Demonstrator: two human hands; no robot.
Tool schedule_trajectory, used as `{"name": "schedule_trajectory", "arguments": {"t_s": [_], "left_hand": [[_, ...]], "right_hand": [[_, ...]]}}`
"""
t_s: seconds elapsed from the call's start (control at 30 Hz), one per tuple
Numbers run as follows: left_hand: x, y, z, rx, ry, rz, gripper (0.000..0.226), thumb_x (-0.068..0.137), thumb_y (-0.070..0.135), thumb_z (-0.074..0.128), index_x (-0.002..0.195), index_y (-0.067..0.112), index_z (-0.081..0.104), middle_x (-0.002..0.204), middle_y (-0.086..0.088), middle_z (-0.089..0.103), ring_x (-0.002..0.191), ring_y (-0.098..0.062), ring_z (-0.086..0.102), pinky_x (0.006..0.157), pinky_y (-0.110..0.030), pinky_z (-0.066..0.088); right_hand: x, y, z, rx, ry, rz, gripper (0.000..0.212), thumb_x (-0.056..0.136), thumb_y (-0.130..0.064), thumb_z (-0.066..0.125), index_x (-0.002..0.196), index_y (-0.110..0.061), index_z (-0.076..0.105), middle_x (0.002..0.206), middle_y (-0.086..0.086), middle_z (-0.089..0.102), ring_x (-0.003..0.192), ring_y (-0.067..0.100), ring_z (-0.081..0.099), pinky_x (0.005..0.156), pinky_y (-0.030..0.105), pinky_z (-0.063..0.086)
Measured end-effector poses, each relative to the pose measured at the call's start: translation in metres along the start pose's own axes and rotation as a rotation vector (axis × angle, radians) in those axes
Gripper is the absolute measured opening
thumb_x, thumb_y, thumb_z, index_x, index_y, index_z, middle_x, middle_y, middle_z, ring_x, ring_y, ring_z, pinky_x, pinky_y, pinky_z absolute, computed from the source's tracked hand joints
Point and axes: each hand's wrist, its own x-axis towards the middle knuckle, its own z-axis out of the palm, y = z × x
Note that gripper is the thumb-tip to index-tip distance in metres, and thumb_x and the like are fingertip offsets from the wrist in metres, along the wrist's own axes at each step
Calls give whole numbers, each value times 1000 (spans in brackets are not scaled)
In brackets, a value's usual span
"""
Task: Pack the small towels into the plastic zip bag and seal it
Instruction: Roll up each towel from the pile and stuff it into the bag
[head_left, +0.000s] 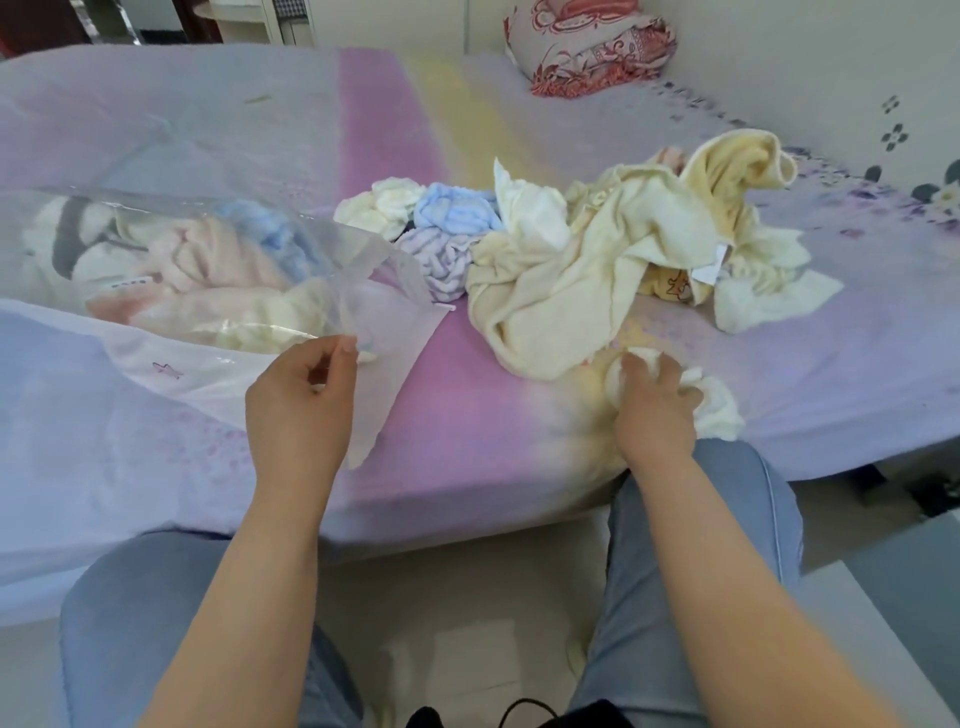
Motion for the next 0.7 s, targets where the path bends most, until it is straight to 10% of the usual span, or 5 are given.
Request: {"name": "schedule_trajectory", "arguments": {"t_s": [0.2, 0.4, 0.5, 0.6, 0.7], "left_hand": [[-1, 5, -6, -20, 11, -20, 22, 96, 34, 56, 96, 22, 74, 84, 16, 68, 81, -5, 61, 67, -13, 40], [-2, 13, -28, -34, 50, -21, 18, 94, 34, 56, 85, 32, 72, 80, 19, 70, 78, 4, 62, 62, -4, 39], [-2, 17, -38, -58, 104, -12, 19, 92, 36, 56, 82, 33, 72, 78, 21, 70, 73, 5, 61, 61, -3, 39], [-1, 16, -45, -30, 117, 26, 19, 92, 34, 57, 83, 31, 73, 77, 15, 71, 73, 2, 61, 62, -10, 43], [-1, 11, -51, 13, 114, 84, 19, 91, 33, 57, 82, 26, 73, 79, 8, 72, 77, -9, 62, 80, -32, 51]], "right_hand": [[-17, -46, -47, 106, -147, -258, 26, 88, -10, 45, 107, -16, 60, 110, 8, 60, 102, 29, 56, 77, 34, 43], [-77, -138, -62, 1281, -313, -618, 25, 76, -3, 60, 82, -26, 66, 76, -10, 63, 70, -1, 56, 63, 15, 46], [-81, -175, -28, 972, -353, -846, 42, 87, -9, 59, 128, -20, 53, 125, -2, 59, 116, 9, 52, 95, 25, 41], [-68, -186, 17, 240, -482, -1036, 69, 92, -39, 55, 151, -28, 19, 161, -3, 13, 148, 19, 7, 120, 36, 7], [-70, -178, 34, 406, -107, -948, 67, 84, -58, 49, 144, -39, 27, 157, -4, 16, 142, 24, 16, 113, 39, 22]]}}
